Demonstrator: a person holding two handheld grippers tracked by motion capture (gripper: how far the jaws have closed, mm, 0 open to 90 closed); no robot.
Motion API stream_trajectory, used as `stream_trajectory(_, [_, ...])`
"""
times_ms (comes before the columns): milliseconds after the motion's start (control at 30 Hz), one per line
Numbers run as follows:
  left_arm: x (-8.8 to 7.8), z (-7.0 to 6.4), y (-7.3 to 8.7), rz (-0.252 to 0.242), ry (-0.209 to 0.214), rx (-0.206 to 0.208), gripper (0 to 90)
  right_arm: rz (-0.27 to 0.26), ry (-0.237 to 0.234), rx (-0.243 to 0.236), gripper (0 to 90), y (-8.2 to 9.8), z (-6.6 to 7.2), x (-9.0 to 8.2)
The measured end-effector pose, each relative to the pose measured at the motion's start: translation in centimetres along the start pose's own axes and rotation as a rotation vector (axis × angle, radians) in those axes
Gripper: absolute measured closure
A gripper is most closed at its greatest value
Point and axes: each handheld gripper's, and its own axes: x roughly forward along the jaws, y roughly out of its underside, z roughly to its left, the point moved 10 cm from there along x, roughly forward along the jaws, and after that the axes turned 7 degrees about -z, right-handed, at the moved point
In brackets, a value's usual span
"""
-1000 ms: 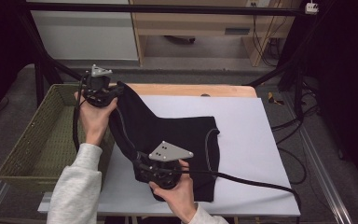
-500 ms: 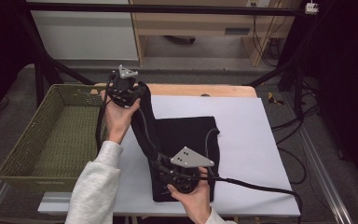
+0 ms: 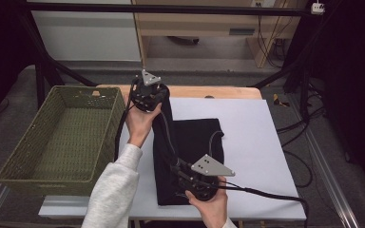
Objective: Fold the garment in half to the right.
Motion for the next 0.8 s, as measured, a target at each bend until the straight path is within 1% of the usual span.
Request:
stream_trajectory(100, [0.9, -0.7, 0.2, 0.007, 0.006, -0.002, 84.1, 0.004, 0.024, -0.001, 75.3, 0.3, -0.8, -0.5])
stream_trajectory(200, [1.8, -1.3, 0.5, 0.022, 0.009, -0.002, 84.1, 0.007, 0.038, 0.014, 75.3, 0.7, -1.3, -0.9])
stream_trajectory(267, [2.4, -1.7, 0.8, 0.034, 0.011, 0.003, 84.1, 0.013, 0.049, 0.012, 75.2, 1.0, -1.7, -1.0])
stream_trajectory(467, [4.0, -2.9, 1.5, 0.060, 0.019, -0.003, 84.1, 0.028, 0.089, 0.033, 74.8, 1.8, -2.8, -1.6])
stream_trajectory(700, [5.6, -4.5, 1.9, 0.068, 0.050, -0.021, 84.0, 0.047, 0.143, 0.036, 74.8, 2.6, -4.0, -2.4])
stream_trajectory(800, [6.5, -5.4, 2.2, 0.070, 0.068, -0.017, 83.9, 0.054, 0.170, 0.041, 74.8, 3.2, -4.7, -2.9])
